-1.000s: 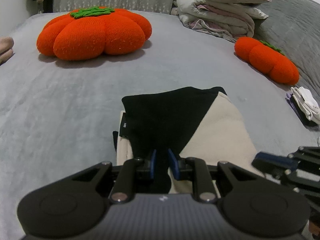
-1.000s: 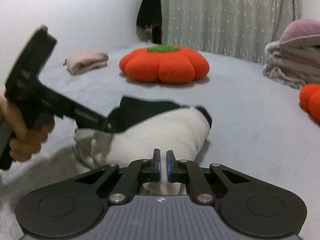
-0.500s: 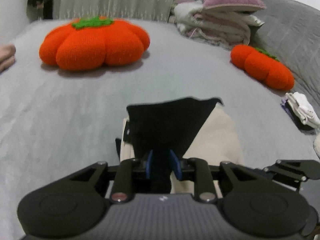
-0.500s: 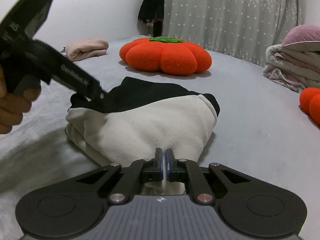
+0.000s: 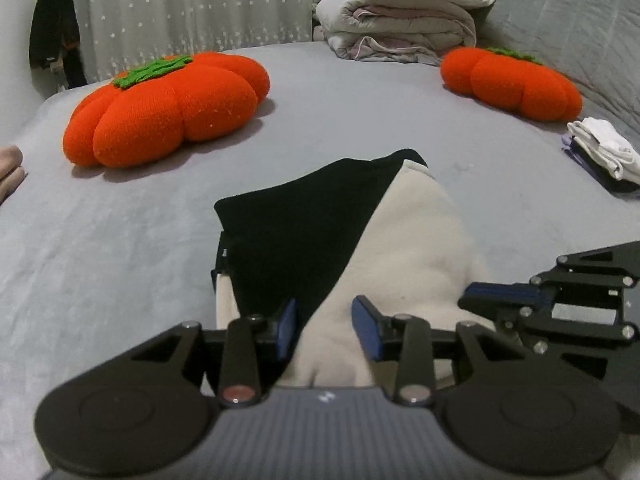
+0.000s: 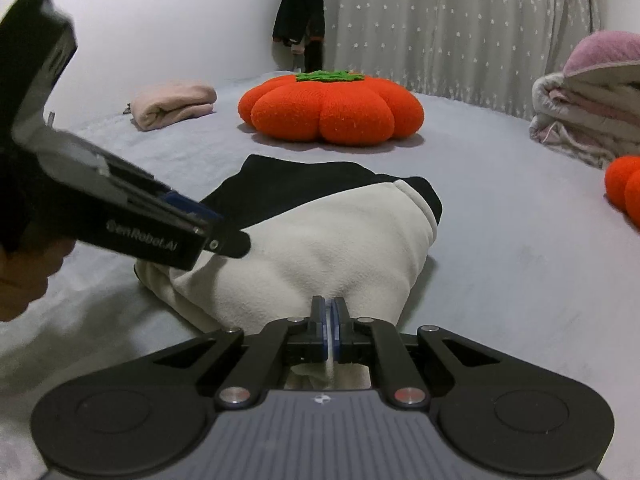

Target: Fold clothes

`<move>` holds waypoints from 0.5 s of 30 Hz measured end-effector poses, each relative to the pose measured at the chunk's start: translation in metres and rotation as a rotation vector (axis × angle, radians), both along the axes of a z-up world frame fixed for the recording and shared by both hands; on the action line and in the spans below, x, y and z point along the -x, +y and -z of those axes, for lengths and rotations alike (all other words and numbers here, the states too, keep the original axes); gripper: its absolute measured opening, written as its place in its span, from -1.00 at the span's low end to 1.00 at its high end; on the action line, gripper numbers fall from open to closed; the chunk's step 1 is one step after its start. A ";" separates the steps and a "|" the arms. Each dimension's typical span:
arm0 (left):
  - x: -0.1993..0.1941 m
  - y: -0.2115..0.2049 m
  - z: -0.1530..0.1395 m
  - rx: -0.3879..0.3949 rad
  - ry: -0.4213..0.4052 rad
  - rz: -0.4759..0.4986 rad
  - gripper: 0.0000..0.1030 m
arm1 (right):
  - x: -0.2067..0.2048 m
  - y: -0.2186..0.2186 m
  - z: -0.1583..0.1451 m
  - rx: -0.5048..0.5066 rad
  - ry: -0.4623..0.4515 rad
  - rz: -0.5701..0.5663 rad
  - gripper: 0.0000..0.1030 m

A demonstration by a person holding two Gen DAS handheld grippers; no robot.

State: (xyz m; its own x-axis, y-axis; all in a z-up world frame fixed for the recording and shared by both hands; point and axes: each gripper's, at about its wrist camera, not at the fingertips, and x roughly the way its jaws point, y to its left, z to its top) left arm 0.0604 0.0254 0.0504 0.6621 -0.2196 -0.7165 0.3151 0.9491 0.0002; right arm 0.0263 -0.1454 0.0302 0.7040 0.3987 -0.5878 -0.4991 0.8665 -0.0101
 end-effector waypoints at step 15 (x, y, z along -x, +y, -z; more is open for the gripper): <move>0.005 -0.002 -0.001 -0.025 -0.011 0.020 -0.32 | 0.004 -0.024 -0.027 -0.119 0.078 0.021 -0.83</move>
State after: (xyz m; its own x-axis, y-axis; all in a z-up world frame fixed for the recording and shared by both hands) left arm 0.0559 0.0230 0.0510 0.6656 -0.2146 -0.7148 0.3337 0.9423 0.0278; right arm 0.0224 -0.1689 0.0567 0.6667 0.4546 -0.5907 -0.4762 0.8694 0.1315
